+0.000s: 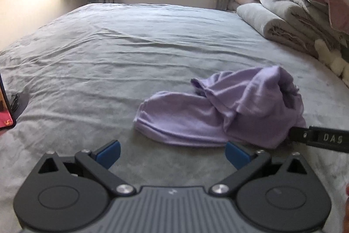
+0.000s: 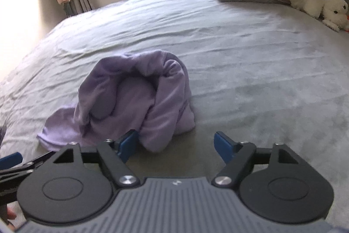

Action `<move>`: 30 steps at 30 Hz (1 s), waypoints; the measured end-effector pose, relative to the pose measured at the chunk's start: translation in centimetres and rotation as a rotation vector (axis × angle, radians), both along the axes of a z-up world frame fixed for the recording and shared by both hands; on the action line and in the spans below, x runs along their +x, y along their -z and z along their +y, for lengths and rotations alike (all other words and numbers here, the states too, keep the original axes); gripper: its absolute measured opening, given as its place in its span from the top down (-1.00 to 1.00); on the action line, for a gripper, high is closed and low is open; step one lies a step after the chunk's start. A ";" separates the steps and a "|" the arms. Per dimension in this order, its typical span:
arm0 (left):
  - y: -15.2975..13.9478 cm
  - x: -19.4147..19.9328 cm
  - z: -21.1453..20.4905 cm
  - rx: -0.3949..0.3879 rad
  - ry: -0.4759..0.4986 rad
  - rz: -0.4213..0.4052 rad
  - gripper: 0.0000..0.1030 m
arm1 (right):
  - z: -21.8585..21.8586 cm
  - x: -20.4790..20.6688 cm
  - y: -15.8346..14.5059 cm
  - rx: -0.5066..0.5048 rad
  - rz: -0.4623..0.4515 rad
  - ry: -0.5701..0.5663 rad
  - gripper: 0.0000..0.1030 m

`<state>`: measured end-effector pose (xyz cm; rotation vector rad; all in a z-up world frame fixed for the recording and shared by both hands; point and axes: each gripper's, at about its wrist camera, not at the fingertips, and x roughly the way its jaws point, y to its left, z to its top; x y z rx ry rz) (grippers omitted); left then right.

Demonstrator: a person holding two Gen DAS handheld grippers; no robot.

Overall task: Fold clothes
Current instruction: 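Grasp the lavender garment edge with the right gripper while the left gripper grasps another edge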

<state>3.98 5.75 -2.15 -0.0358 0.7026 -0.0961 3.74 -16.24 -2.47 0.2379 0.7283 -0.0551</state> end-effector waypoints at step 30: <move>-0.2 1.2 -3.9 -0.131 0.131 -0.094 -0.75 | -4.3 -0.9 -2.2 0.123 -0.178 -0.010 0.89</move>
